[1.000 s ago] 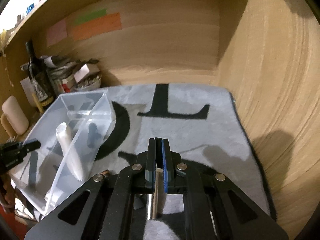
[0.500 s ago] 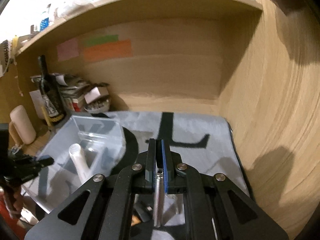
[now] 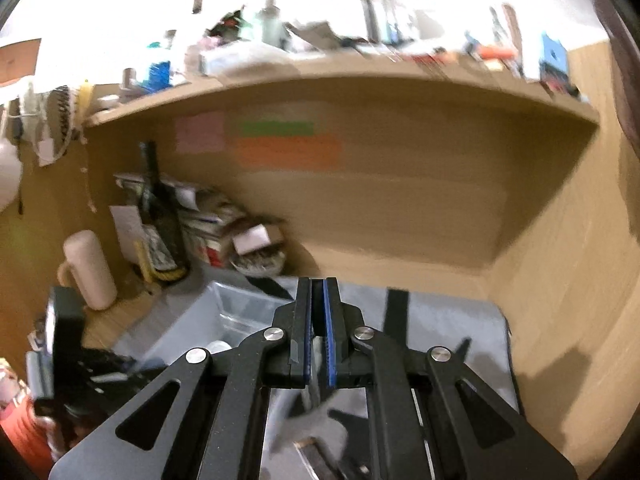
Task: Organize rigid objects
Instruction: 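Lower the silver metal tool into the box with the right tool, open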
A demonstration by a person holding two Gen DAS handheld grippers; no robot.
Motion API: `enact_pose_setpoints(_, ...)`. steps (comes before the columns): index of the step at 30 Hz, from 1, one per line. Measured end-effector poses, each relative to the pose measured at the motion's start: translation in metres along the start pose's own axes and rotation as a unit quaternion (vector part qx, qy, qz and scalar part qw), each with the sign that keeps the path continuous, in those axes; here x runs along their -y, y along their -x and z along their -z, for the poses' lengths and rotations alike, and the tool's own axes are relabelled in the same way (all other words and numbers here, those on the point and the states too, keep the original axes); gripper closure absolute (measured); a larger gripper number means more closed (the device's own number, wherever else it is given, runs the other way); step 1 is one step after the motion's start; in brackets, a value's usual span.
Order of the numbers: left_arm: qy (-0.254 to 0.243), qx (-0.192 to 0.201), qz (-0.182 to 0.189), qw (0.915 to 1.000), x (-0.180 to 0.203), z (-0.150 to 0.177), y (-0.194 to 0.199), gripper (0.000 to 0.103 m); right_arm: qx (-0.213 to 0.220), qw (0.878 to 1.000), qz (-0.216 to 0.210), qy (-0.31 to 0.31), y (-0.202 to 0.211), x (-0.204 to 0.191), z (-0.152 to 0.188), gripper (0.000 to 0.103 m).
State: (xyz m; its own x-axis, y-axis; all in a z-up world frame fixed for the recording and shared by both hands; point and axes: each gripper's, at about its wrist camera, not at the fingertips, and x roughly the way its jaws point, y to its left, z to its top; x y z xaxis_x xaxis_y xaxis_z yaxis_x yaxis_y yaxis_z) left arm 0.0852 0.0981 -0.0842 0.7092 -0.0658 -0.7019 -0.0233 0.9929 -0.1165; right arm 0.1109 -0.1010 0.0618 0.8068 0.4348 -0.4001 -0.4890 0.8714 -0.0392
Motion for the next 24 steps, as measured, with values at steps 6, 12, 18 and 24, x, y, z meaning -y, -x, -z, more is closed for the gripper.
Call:
enact_pose_setpoints(6,0.001,0.001,0.005,1.0000,-0.002,0.000,0.001,0.091,0.022,0.999,-0.027,0.021,0.006,-0.026,-0.009,0.098)
enact_pose_setpoints(12,0.002,0.003,0.007,1.0000,-0.002,0.000,0.001,0.091,0.032,0.998,-0.048,0.029,0.006,-0.044,-0.016,0.098)
enact_pose_setpoints(18,0.002,0.003,0.008,1.0000,-0.003,0.000,0.001,0.090,0.010,0.997,-0.066,0.033,-0.009,-0.056,-0.011,0.098)
enact_pose_setpoints(24,0.002,0.003,0.007,1.0000,-0.003,0.000,0.001,0.090,-0.043,0.996,-0.072,0.036,-0.037,-0.063,0.007,0.098)
